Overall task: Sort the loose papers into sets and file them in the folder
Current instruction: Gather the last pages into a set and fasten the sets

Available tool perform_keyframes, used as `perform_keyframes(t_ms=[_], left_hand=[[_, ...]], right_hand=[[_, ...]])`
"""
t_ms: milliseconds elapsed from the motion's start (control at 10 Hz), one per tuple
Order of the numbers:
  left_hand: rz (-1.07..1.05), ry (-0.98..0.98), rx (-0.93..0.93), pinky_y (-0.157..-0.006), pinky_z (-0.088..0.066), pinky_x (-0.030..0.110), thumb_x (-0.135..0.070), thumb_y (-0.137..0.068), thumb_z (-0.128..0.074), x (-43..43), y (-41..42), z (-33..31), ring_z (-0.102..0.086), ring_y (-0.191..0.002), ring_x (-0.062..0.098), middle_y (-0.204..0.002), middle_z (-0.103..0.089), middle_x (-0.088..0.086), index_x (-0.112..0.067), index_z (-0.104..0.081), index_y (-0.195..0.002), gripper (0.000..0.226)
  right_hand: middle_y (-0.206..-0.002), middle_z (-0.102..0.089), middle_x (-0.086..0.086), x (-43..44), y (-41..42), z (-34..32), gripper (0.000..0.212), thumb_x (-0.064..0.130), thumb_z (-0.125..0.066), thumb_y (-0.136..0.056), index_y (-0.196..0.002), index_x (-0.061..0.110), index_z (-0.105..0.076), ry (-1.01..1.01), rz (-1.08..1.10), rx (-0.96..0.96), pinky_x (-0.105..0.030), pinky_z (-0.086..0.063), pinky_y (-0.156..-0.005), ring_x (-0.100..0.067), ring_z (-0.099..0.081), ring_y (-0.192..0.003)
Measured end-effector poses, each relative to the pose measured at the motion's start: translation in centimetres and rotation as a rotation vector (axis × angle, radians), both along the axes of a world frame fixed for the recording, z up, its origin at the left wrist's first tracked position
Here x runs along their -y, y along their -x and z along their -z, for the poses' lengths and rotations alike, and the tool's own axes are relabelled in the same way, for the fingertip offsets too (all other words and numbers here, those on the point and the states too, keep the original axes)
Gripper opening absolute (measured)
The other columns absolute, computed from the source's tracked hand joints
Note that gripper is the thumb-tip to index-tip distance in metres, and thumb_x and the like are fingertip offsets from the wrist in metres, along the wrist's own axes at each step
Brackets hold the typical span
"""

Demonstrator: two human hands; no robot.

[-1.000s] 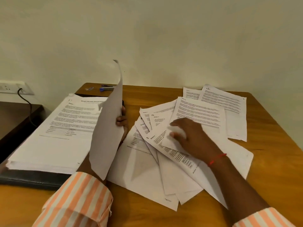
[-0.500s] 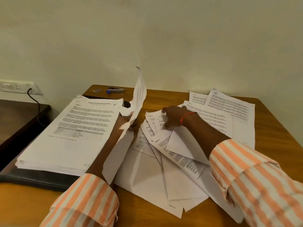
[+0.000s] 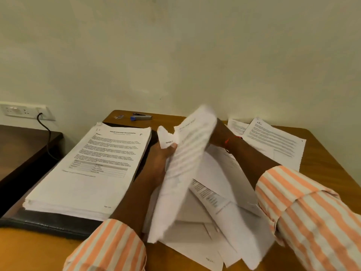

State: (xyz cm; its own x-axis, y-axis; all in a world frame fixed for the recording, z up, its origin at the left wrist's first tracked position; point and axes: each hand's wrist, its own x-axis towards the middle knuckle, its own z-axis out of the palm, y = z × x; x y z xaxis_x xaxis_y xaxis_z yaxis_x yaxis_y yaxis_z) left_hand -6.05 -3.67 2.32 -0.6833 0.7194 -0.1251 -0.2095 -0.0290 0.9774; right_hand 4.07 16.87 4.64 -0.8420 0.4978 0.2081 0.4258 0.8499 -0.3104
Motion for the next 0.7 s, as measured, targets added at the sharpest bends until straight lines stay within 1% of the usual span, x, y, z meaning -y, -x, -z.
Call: perform_keyframes(t_ms=[100, 200, 300, 400, 500, 600, 700], left_hand=[[0.001, 0.0, -0.298, -0.082, -0.055, 0.027, -0.023, -0.094, -0.069, 0.7, -0.6, -0.1, -0.066, -0.109, 0.017, -0.13, -0.062, 0.003, -0.037, -0.056, -0.123, 0.035], [-0.15, 0.06, -0.603, -0.101, -0.043, 0.033, -0.025, -0.089, -0.077, 0.8, -0.4, -0.9, -0.045, -0.125, 0.015, -0.14, -0.043, -0.002, -0.052, -0.044, -0.117, 0.051], [-0.114, 0.078, -0.654, -0.087, -0.048, 0.021, -0.03, -0.093, -0.072, 1.0, -0.6, -1.0, -0.057, -0.097, -0.001, -0.11, -0.059, -0.011, -0.028, -0.059, -0.126, 0.036], [-0.197, 0.081, -0.628, -0.079, -0.059, 0.033, -0.033, -0.094, -0.069, 0.7, -0.4, -0.4, -0.068, -0.079, 0.006, -0.086, -0.071, -0.01, -0.019, -0.071, -0.1, 0.016], [-0.317, 0.059, -0.567, -0.075, -0.057, 0.034, -0.032, -0.093, -0.07, 0.6, -0.1, 0.1, -0.07, -0.076, 0.01, -0.08, -0.072, -0.007, -0.026, -0.066, -0.083, 0.012], [-0.361, 0.057, -0.544, -0.073, -0.059, 0.034, -0.032, -0.093, -0.071, 0.8, 0.4, 0.0, -0.07, -0.075, 0.01, -0.08, -0.072, -0.009, -0.026, -0.067, -0.085, 0.011], [-0.384, 0.059, -0.532, -0.077, -0.057, 0.033, -0.034, -0.093, -0.07, 0.8, 0.7, 0.2, -0.07, -0.082, 0.01, -0.087, -0.072, -0.009, -0.021, -0.07, -0.096, 0.013]], right_hand=[[-0.074, -0.063, 0.006, 0.5, -1.6, -0.8, 0.021, 0.009, -0.057, -0.099, -0.079, 0.013, -0.057, 0.213, 0.102, -0.205, -0.02, -0.054, -0.07, -0.011, -0.068, -0.077], [-0.093, -0.074, 0.004, 1.8, -0.4, -4.0, 0.014, 0.024, -0.066, -0.096, -0.095, 0.012, -0.072, 0.295, -0.087, -0.449, -0.031, -0.054, -0.077, -0.012, -0.07, -0.089], [-0.098, -0.074, 0.003, 3.0, -0.2, -5.2, 0.008, 0.02, -0.07, -0.093, -0.1, 0.016, -0.073, 0.462, -0.147, -0.48, -0.028, -0.051, -0.08, -0.011, -0.068, -0.094], [-0.115, -0.065, 0.005, 3.9, -2.1, -3.4, 0.035, 0.032, -0.076, -0.085, -0.116, 0.02, -0.064, 0.389, 0.016, -0.612, -0.024, -0.049, -0.09, -0.005, -0.061, -0.106], [-0.125, -0.057, 0.001, 5.6, -4.4, 0.0, 0.047, 0.038, -0.073, -0.085, -0.126, 0.021, -0.056, 0.222, 0.191, -0.596, -0.041, -0.047, -0.099, -0.016, -0.054, -0.116], [-0.143, -0.051, -0.003, 6.7, -7.2, 4.0, 0.059, 0.05, -0.061, -0.091, -0.141, 0.022, -0.048, 0.203, 0.219, -0.222, -0.047, -0.034, -0.111, -0.025, -0.046, -0.133], [-0.156, -0.036, 0.001, 5.2, -9.9, 8.1, 0.065, 0.059, -0.046, -0.096, -0.153, 0.03, -0.032, 0.031, 0.185, 0.114, -0.045, -0.023, -0.118, -0.022, -0.03, -0.146]])
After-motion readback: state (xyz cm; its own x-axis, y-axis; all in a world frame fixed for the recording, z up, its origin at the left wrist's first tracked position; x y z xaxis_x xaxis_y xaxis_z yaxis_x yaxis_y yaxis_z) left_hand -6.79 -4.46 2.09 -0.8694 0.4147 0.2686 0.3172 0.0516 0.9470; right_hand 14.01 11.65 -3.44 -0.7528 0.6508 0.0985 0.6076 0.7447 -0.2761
